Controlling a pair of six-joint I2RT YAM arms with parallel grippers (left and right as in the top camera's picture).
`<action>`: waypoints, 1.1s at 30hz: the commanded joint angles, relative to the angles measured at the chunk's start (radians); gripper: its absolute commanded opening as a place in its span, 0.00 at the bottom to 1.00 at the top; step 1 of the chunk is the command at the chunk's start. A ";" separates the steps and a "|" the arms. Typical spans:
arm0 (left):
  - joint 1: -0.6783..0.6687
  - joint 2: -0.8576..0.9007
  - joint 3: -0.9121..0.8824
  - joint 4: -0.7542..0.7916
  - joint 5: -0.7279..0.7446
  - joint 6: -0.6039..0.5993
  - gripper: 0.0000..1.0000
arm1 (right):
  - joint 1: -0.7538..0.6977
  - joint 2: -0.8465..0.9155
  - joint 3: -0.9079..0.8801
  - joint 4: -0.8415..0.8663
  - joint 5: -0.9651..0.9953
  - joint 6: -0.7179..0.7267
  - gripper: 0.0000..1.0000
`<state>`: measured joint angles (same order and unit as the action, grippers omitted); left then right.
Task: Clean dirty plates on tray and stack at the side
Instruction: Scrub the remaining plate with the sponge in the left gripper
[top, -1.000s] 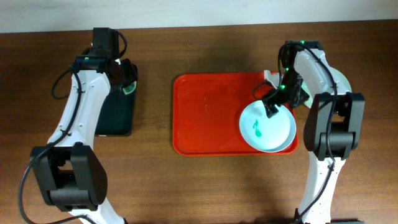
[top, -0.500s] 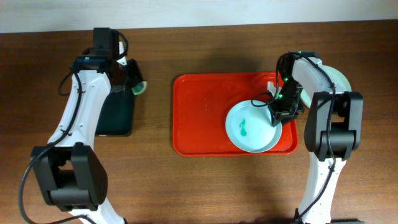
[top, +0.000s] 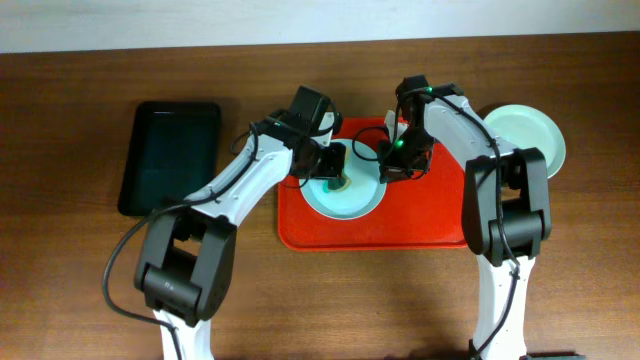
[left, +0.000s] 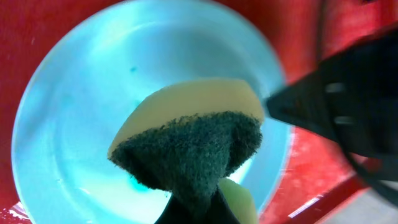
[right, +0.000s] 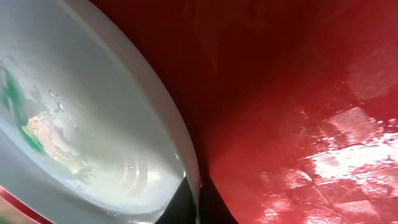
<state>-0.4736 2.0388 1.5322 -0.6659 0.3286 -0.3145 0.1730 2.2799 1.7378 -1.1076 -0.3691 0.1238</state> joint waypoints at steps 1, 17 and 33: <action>0.016 0.021 -0.005 0.012 -0.030 -0.010 0.00 | 0.001 0.002 -0.007 0.007 0.016 0.016 0.04; 0.007 0.123 0.134 -0.053 -0.635 -0.014 0.00 | 0.003 0.002 -0.007 0.000 0.026 0.016 0.04; 0.012 0.237 0.112 0.049 -0.626 0.024 0.00 | 0.003 0.002 -0.007 -0.029 0.040 0.016 0.04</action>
<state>-0.4938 2.2425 1.6558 -0.5865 0.1429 -0.3325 0.1764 2.2803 1.7378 -1.1137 -0.3790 0.1349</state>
